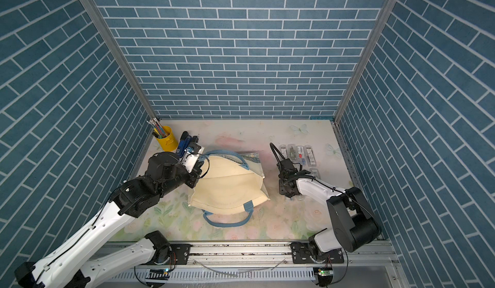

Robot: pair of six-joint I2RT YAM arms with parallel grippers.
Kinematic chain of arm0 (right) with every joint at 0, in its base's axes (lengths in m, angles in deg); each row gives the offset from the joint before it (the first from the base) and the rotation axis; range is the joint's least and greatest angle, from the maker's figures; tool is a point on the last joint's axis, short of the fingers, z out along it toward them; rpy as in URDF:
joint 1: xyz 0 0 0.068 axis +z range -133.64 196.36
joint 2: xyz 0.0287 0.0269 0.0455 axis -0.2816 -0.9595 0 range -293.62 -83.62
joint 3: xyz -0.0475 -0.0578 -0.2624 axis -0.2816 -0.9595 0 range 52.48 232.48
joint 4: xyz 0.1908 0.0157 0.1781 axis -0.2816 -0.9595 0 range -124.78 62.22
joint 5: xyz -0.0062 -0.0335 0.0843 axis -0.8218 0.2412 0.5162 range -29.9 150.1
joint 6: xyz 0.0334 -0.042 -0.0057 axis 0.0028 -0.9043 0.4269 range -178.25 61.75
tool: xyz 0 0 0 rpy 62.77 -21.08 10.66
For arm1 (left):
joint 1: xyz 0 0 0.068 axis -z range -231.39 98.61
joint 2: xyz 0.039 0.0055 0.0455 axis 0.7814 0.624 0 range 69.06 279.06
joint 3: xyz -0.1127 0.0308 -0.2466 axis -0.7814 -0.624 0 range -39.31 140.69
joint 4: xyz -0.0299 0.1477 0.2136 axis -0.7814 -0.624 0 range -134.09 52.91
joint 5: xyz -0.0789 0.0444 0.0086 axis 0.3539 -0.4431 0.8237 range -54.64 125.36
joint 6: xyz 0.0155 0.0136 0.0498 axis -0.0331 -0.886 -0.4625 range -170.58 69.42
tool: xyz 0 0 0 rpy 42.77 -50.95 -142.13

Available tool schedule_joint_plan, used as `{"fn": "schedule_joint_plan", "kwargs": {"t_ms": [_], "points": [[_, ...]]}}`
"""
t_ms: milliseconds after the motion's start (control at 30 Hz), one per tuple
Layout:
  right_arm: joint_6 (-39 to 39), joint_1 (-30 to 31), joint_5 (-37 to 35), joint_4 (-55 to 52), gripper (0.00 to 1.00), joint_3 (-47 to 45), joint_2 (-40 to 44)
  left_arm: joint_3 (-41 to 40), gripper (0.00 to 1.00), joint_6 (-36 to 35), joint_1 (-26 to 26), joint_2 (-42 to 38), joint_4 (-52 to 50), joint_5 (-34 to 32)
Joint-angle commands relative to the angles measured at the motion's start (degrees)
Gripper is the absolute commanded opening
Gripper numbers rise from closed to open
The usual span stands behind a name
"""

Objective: Take out the compass set from the canvas bag
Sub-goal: Place the compass set at the center of the board, then place the canvas bag at the center of the board.

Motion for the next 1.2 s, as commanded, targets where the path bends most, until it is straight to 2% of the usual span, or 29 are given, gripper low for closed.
{"fn": "schedule_joint_plan", "kwargs": {"t_ms": [0, 200, 300, 367, 433, 533, 633, 700, 767, 867, 1000, 1067, 1167], "points": [[-2.1, -0.3, -1.2, 0.0, 0.46, 2.5, -0.1, -0.6, 0.00, 1.1, 0.1, -1.1, 1.4, 0.4], [-3.1, -0.3, -0.7, -4.0, 0.61, 3.2, 5.0, 0.3, 0.00, 2.9, 0.1, 0.0, -0.1, 0.5], [-2.5, -0.1, 3.0, -7.1, 0.65, 3.4, 11.8, 1.8, 0.00, 4.5, 0.0, 1.3, -1.8, 0.3], [-3.2, 0.7, 5.3, -9.5, 0.64, 3.5, 18.2, 3.0, 0.00, 6.1, 0.0, 2.5, -3.0, 0.3], [-6.3, 3.7, 5.4, -12.8, 0.62, 4.9, 24.7, 4.7, 0.00, 7.8, 0.0, 4.2, -4.3, 0.4], [-14.0, 11.8, 4.3, -15.5, 0.54, 8.4, 33.1, 8.1, 0.00, 9.2, 0.0, 7.1, -6.8, 1.0], [-24.8, 19.9, 3.1, -16.5, 0.52, 12.6, 36.9, 11.0, 0.00, 9.7, 0.0, 9.1, -8.7, 2.0], [-33.5, 24.7, 4.9, -15.5, 0.54, 13.0, 38.9, 12.1, 0.00, 9.8, 0.0, 9.7, -9.5, 2.8], [-40.9, 28.8, 7.2, -14.4, 0.55, 13.3, 38.6, 12.8, 0.00, 9.8, 0.0, 9.9, -10.2, 3.1], [-47.8, 34.6, 7.5, -14.0, 0.57, 15.5, 34.8, 13.3, 0.00, 9.8, -0.2, 9.8, -11.2, 3.3], [-57.1, 42.8, 4.2, -8.9, 0.60, 13.8, 26.8, 12.7, 0.00, 10.2, -0.9, 9.2, -11.1, 4.9], [-61.2, 45.0, 2.3, -6.7, 0.64, 11.9, 23.1, 12.2, 0.00, 10.1, -1.2, 9.1, -10.9, 5.7], [-67.1, 45.1, -1.7, -0.2, 0.70, 6.9, 18.3, 11.5, 0.00, 10.0, -1.8, 8.9, -10.7, 7.0]]}}
